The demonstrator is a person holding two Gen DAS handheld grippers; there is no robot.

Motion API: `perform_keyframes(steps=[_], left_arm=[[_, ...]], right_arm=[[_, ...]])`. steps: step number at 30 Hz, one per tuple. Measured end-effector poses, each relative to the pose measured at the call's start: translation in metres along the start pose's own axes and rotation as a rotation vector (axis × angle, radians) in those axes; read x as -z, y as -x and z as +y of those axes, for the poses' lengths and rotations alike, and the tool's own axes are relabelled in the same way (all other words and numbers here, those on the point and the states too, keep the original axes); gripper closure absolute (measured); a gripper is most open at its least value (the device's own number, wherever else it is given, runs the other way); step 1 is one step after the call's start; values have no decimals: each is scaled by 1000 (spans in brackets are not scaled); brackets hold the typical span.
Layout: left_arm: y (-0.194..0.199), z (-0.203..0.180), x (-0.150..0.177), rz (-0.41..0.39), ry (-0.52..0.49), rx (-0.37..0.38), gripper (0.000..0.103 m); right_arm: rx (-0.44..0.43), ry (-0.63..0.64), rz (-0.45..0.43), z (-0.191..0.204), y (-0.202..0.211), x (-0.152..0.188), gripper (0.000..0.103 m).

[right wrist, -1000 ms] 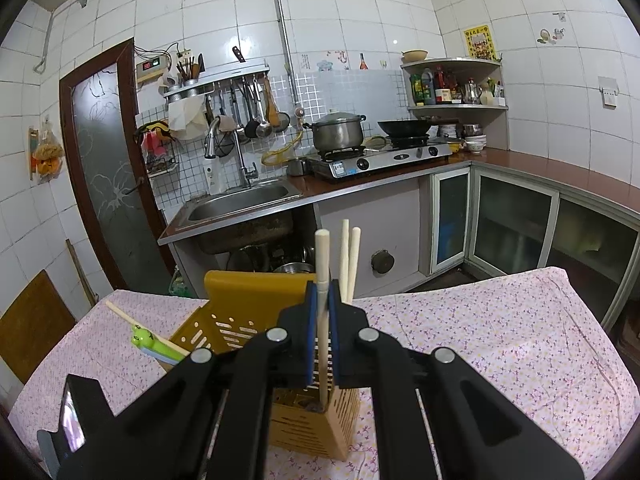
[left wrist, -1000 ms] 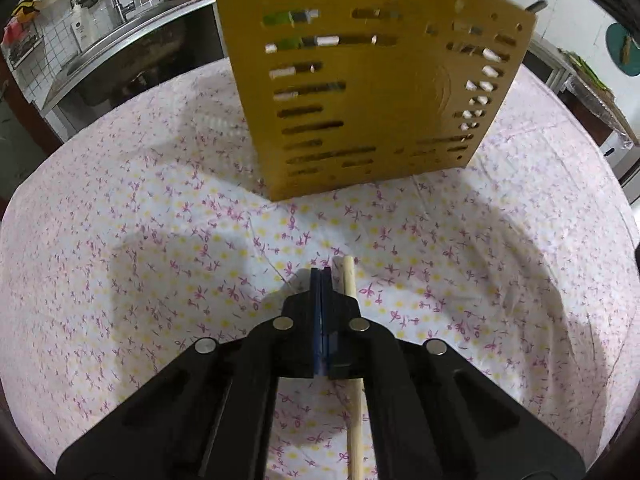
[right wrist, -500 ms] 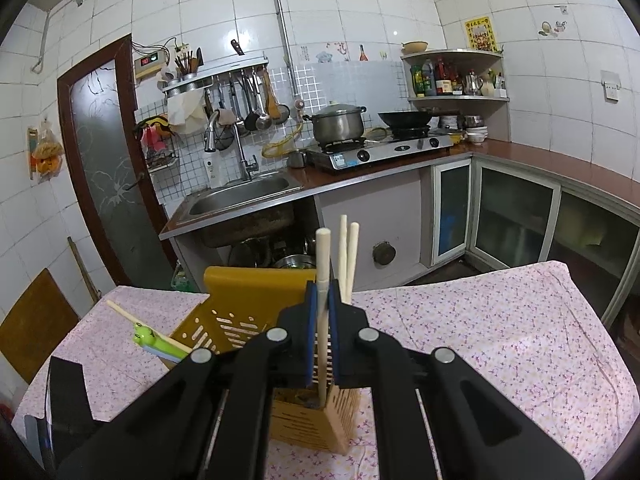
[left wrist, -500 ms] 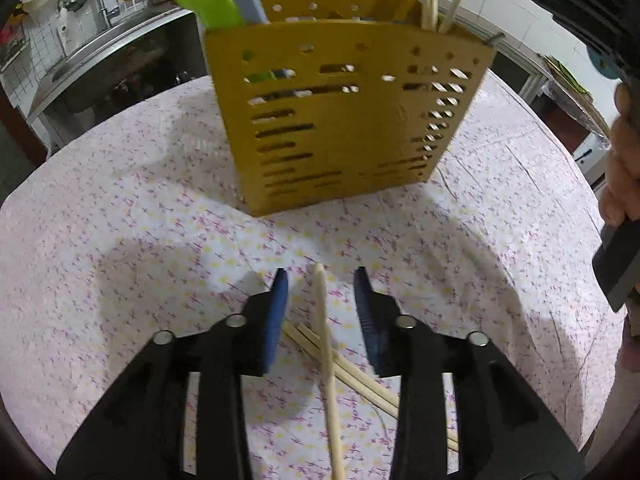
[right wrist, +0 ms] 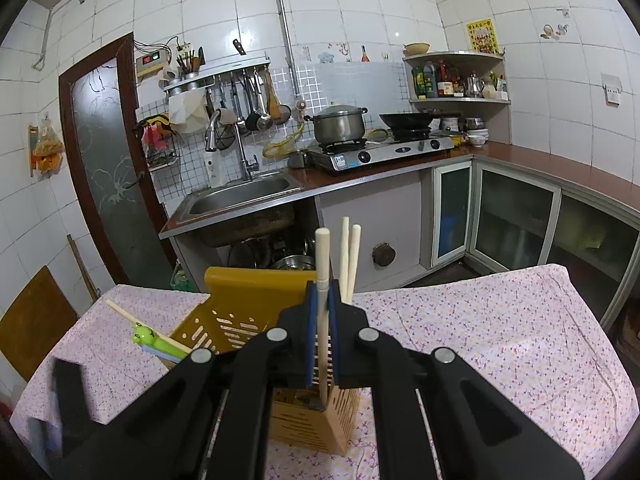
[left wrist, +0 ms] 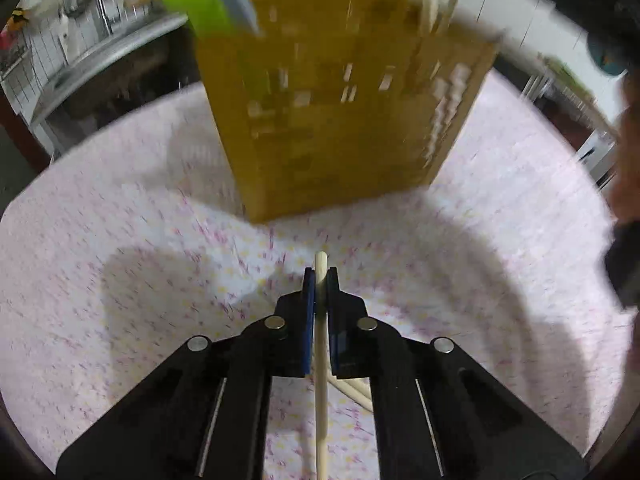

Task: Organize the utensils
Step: 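Lift the chopstick upright and lower it into the yellow holder with the left tool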

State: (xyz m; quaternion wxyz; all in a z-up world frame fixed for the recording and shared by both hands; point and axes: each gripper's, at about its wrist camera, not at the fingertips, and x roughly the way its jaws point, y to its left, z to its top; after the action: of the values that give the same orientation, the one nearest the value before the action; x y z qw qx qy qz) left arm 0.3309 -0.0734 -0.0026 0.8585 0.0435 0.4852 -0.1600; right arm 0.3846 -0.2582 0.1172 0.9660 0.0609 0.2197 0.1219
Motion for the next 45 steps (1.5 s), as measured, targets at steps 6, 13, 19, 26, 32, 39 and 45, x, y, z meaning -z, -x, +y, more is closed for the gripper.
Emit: perform_keyframes(steps=[6,13,19,26,32,39,45], left_arm=[[96,-4,-24,-297,19,73,99],[182,11,-80,-587,82,93,99],[192,13,-112,-747,97,68,99],[173,12,-131,-939,138,41,99],[141,10,-128,-1066,180,-16,99],[127,-3,-129,-1146,157,-73,99],[100,-11,-131,-1092,115,-106,99]], right_arm=[[-6,40,10,5,-2,-2,97],[-23,23,20,0,0,-4,96],[-28,-4,29,-3,7,-4,96],[-18,0,-9,-7,20,-7,96],[-30,-17,-38,-13,25,-7,96],[-23,-25,-34,-20,26,0,93],[6,-18,-47,-24,31,10,48]])
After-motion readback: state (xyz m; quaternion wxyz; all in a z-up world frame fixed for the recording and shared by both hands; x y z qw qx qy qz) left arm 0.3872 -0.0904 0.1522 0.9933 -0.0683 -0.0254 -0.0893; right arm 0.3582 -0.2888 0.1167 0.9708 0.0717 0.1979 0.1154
